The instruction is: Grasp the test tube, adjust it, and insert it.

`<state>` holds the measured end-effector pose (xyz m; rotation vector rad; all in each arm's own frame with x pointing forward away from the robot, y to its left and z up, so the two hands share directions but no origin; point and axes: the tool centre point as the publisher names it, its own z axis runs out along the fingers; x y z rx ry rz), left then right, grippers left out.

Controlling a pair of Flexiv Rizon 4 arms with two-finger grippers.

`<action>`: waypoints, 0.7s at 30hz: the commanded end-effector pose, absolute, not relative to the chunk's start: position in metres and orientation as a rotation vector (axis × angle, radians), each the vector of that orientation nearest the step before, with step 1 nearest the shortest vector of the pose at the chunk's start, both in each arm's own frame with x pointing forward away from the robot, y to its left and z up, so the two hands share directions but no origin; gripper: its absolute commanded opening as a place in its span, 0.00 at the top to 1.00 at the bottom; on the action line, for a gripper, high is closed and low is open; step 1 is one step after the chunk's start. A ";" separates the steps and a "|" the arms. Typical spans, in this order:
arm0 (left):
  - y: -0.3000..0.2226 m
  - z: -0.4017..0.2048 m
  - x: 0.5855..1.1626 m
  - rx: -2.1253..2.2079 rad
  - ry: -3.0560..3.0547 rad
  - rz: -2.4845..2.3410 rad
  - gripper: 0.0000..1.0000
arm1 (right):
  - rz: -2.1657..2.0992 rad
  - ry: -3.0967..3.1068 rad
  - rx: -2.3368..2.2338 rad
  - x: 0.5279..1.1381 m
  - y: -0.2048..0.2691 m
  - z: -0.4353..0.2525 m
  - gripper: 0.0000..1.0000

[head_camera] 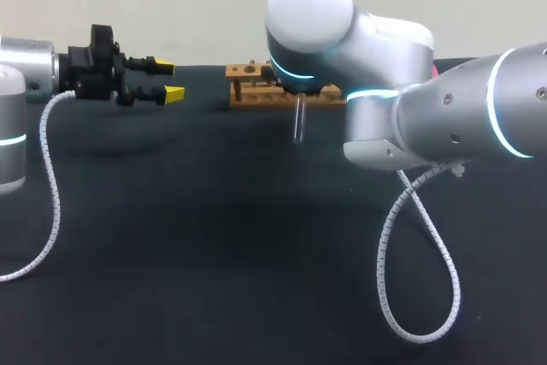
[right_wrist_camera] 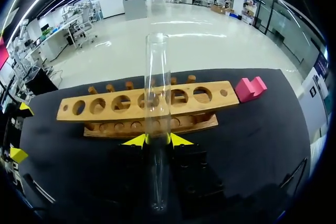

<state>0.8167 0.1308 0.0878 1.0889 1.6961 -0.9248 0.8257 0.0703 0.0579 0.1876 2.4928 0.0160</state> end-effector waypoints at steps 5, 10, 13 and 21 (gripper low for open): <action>0.131 0.087 0.815 1.087 1.691 -0.922 0.00 | 0.009 2.391 0.255 0.798 0.072 0.087 1.00; 0.131 0.087 0.815 1.087 1.691 -0.922 0.00 | 0.000 2.347 0.288 0.790 0.074 0.105 1.00; 0.131 0.087 0.815 1.087 1.691 -0.922 0.00 | 0.017 2.313 0.301 0.786 0.074 0.118 1.00; 0.131 0.087 0.815 1.087 1.691 -0.922 0.00 | 0.071 2.285 0.244 0.772 0.072 0.149 1.00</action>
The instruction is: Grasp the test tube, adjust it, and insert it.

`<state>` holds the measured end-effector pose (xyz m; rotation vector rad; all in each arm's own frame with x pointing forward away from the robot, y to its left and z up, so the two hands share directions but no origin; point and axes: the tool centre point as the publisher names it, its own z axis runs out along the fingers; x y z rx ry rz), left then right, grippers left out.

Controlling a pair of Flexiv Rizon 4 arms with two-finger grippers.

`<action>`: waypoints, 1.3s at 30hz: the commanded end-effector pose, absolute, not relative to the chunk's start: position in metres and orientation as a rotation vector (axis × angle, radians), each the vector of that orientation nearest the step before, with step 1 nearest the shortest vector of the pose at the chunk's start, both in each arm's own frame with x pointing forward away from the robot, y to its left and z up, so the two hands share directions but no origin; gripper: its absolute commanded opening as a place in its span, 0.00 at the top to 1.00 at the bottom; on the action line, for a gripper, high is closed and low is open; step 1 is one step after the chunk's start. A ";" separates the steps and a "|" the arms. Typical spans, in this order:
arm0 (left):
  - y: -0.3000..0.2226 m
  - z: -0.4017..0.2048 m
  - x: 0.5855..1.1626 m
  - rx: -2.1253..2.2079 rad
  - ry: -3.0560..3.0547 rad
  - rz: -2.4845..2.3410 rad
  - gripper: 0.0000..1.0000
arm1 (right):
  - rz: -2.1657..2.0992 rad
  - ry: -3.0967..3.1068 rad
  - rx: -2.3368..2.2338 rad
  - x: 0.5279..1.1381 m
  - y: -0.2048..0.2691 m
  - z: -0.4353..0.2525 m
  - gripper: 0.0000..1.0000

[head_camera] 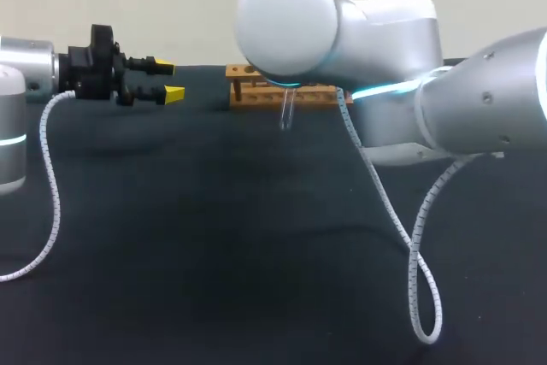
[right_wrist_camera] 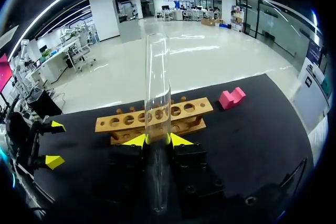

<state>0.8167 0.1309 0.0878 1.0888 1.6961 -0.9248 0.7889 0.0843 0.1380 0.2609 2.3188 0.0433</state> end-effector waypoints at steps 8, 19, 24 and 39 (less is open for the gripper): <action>0.131 0.087 0.815 1.087 1.691 -0.922 0.00 | 0.081 2.286 0.249 0.759 0.066 0.155 1.00; 0.131 0.087 0.815 1.087 1.691 -0.922 0.00 | 0.065 2.263 0.306 0.757 0.065 0.153 1.00; 0.131 0.087 0.815 1.087 1.691 -0.922 0.00 | 0.065 2.263 0.306 0.757 0.065 0.153 1.00; 0.131 0.087 0.815 1.087 1.691 -0.922 0.00 | 0.065 2.263 0.306 0.757 0.065 0.153 1.00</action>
